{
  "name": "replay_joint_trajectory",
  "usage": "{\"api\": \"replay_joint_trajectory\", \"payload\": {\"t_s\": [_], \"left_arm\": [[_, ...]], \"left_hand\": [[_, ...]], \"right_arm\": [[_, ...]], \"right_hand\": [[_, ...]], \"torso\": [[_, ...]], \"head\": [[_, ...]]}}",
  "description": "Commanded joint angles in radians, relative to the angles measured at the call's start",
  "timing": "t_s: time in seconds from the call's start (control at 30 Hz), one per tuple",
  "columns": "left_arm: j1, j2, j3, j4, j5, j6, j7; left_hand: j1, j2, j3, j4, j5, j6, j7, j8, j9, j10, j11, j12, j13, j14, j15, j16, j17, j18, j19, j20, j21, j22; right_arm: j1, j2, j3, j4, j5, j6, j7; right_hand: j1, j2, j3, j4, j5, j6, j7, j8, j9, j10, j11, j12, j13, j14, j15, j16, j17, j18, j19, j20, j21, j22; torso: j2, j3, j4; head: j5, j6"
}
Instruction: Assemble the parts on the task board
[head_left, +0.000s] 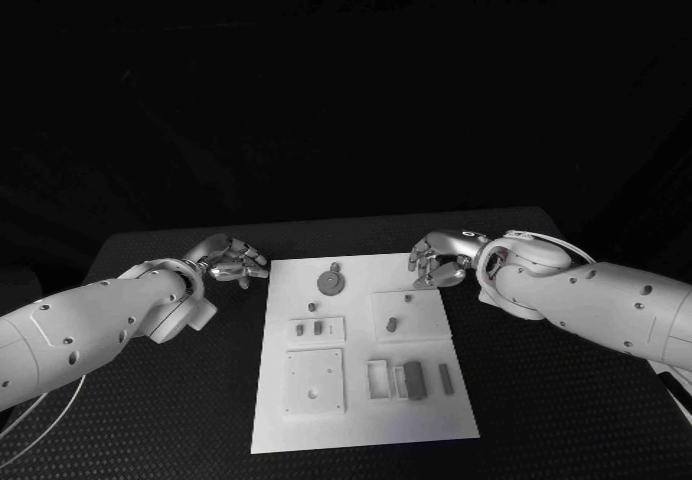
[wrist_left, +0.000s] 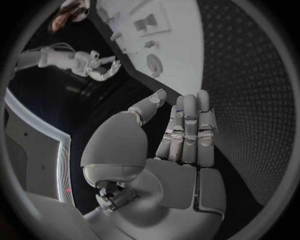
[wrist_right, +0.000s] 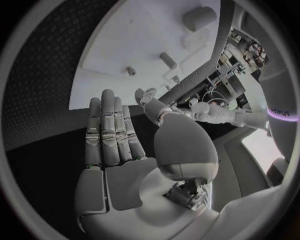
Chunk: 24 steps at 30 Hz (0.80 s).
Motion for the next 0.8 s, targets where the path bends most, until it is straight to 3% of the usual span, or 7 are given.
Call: {"api": "replay_joint_trajectory", "payload": {"t_s": [0.03, 0.3, 0.53, 0.8], "left_arm": [[0.001, 0.000, 0.002, 0.012, 0.335, 0.045, 0.109], [0.001, -0.001, 0.002, 0.036, 0.373, 0.052, 0.125], [0.001, 0.001, 0.002, 0.043, 0.374, 0.054, 0.125], [0.001, 0.001, 0.002, 0.048, 0.375, 0.056, 0.120]], "left_hand": [[-0.017, 0.005, -0.012, -0.007, -0.003, -0.007, 0.002, 0.008, 0.001, 0.007, 0.006, 0.004, 0.005, -0.019, 0.006, -0.050, -0.018, -0.011, -0.023, 0.006, -0.032, -0.025], [-0.033, 0.013, -0.033, -0.021, -0.002, -0.010, 0.002, 0.016, -0.001, 0.006, 0.008, 0.002, 0.013, -0.015, 0.012, -0.100, -0.026, -0.021, -0.026, 0.009, -0.066, -0.055], [-0.037, 0.014, -0.038, -0.024, -0.002, -0.015, 0.003, 0.015, -0.003, 0.002, 0.010, 0.000, 0.014, -0.018, 0.015, -0.109, -0.026, -0.023, -0.028, 0.010, -0.074, -0.061], [-0.040, 0.015, -0.041, -0.025, -0.002, -0.017, 0.004, 0.016, -0.004, -0.003, 0.011, -0.001, 0.015, -0.019, 0.016, -0.115, -0.024, -0.024, -0.028, 0.011, -0.079, -0.065]], "right_arm": [[-0.005, -0.001, -0.014, 0.013, -0.172, -0.008, -0.022], [-0.033, 0.016, -0.025, 0.018, -0.233, -0.036, -0.038], [-0.041, 0.030, -0.028, 0.014, -0.241, -0.046, -0.039], [-0.048, 0.050, -0.029, -0.004, -0.241, -0.048, -0.039]], "right_hand": [[0.007, -0.011, -0.001, -0.001, -0.004, 0.006, -0.001, 0.006, -0.001, 0.011, -0.002, -0.012, -0.003, 0.004, 0.001, 0.007, 0.004, 0.021, 0.011, -0.002, 0.001, 0.001], [0.012, -0.026, -0.003, -0.001, -0.004, 0.005, -0.002, 0.003, -0.002, 0.014, 0.000, -0.038, -0.009, 0.006, 0.001, 0.011, 0.012, 0.021, 0.020, -0.005, -0.003, 0.003], [0.013, -0.027, -0.003, -0.001, -0.004, 0.005, -0.002, 0.003, -0.002, 0.016, 0.000, -0.042, -0.010, 0.007, 0.001, 0.011, 0.013, 0.021, 0.021, -0.005, -0.004, 0.003], [0.013, -0.008, -0.001, 0.000, -0.004, 0.013, -0.005, 0.006, -0.001, 0.024, 0.000, -0.054, -0.011, 0.005, 0.001, 0.011, 0.017, 0.021, 0.023, -0.005, -0.007, 0.005]], "torso": [[0.001, -0.0018, -0.0006], [0.002, -0.0009, -0.0002], [0.003, -0.0010, 0.0019], [0.002, -0.0009, 0.0007]], "head": [[0.004, 0.001], [0.008, -0.001], [0.013, -0.006], [0.017, -0.011]]}}
